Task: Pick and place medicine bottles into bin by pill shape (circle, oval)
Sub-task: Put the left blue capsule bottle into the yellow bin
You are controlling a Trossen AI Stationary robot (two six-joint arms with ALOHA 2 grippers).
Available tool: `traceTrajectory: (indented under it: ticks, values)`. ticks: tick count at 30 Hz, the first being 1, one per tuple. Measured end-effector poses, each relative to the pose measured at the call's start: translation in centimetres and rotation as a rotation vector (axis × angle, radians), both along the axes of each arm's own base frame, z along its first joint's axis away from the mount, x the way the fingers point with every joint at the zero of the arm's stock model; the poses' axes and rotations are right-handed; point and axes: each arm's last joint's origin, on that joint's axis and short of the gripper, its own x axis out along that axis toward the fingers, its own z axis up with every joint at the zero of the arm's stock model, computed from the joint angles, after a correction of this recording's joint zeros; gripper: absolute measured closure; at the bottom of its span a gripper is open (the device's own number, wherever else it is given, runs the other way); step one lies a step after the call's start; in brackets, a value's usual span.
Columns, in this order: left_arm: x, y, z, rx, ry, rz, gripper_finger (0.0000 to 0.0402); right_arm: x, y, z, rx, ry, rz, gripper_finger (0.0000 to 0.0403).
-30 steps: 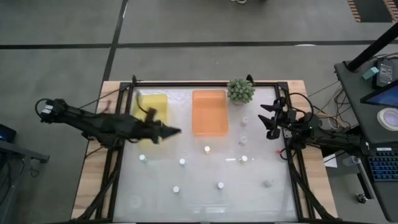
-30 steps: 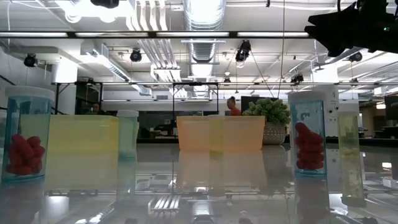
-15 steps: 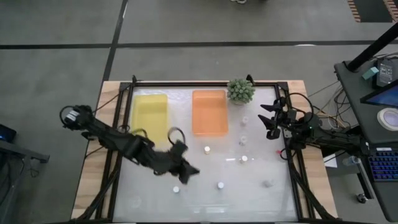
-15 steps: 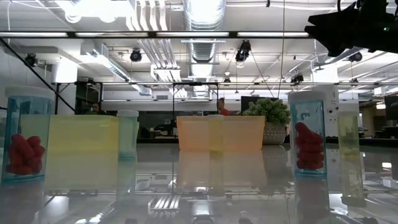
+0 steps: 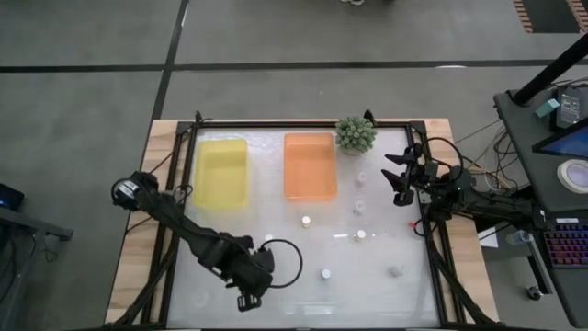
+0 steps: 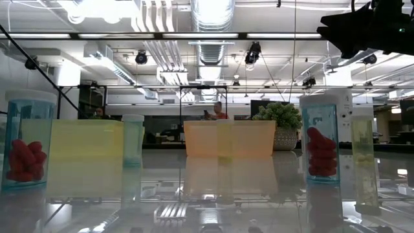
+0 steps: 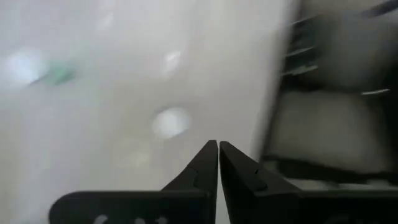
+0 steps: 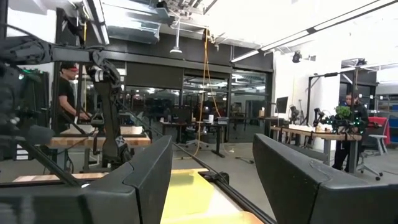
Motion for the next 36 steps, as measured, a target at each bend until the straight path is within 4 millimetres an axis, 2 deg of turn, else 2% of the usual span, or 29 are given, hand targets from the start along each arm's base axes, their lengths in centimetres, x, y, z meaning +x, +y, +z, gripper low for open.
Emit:
traceTrajectory:
  ticks: [3,9,17,21,27,32,36]
  values:
    - [0.3,-0.3,-0.6,0.054,-0.022,-0.030,0.0402,0.0,0.0,0.0,-0.002,0.001,-0.001,0.0188]
    - [0.6,-0.3,-0.1,0.089,-0.071,-0.050,0.0402,0.0,0.0,0.0,-0.012,0.003,-0.005,0.0188]
    - [0.7,-0.4,-0.7,0.068,-0.048,0.023,0.0396,0.0,0.0,0.0,-0.014,0.004,-0.006,0.0188]
    - [0.8,-0.5,-0.8,0.070,-0.060,0.005,0.0359,0.0,0.0,0.0,-0.012,0.006,-0.005,0.0188]
    - [0.7,-0.4,-1.0,0.108,-0.069,-0.018,0.0272,0.0,0.0,-0.1,-0.013,0.010,-0.006,0.0188]
    - [0.3,-0.5,-2.1,0.151,-0.047,-0.051,0.0203,0.1,0.0,-0.1,-0.013,0.012,-0.006,0.0188]
    - [-0.2,-1.1,-3.8,0.161,-0.034,-0.074,0.0180,0.1,0.0,-0.1,-0.020,0.023,-0.009,0.0188]
